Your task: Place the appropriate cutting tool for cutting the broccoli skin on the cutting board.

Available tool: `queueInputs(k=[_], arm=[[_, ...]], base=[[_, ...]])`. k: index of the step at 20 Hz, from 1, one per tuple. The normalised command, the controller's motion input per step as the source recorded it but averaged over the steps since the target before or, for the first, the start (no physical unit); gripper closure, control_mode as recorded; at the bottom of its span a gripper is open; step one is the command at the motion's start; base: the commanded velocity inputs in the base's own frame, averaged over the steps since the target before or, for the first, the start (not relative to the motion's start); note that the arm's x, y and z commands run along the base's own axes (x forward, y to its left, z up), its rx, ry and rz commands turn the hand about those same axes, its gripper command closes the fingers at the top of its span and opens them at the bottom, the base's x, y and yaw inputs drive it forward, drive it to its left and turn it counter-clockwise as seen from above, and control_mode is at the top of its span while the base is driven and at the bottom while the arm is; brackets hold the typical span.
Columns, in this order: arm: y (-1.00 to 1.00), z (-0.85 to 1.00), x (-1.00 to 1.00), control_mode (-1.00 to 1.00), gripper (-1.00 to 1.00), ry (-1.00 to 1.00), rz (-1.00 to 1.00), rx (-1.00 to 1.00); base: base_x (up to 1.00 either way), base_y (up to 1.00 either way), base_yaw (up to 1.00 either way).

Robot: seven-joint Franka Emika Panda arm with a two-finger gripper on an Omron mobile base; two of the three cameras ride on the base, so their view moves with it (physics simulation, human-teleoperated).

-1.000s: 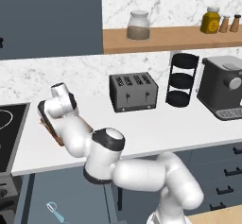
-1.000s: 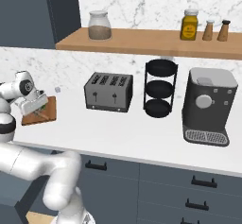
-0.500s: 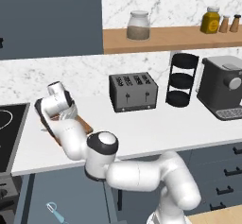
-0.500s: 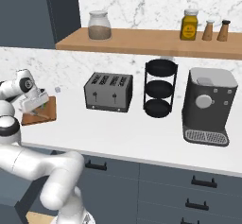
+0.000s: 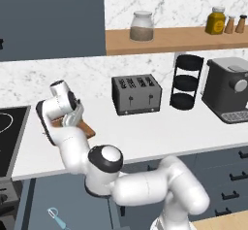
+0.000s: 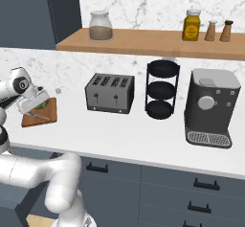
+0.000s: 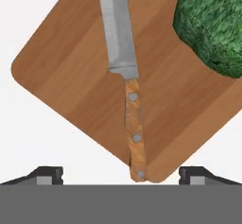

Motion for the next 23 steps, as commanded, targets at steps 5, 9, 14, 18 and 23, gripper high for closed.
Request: queueInputs(k=[5, 9, 14, 18, 23], arm=[[-0.8, 0.36, -0.76, -1.0, -1.0, -0.28, 0.0, 0.1], [-0.99, 0.13, -0.92, -1.0, -1.0, -0.27, 0.0, 0.18], [-1.0, 0.4, -0.87, -1.0, -1.0, -0.18, -0.02, 0.24], [-1.0, 0.67, -0.7, -1.0, -1.0, -0.11, -0.03, 0.25], [-1.0, 0.64, -0.75, -1.0, -1.0, -0.1, -0.07, 0.24]], base=[[0.0, 0.0, 0.0], [0.0, 0.0, 0.0], [0.0, 0.0, 0.0], [0.0, 0.0, 0.0], [0.0, 0.0, 0.0]])
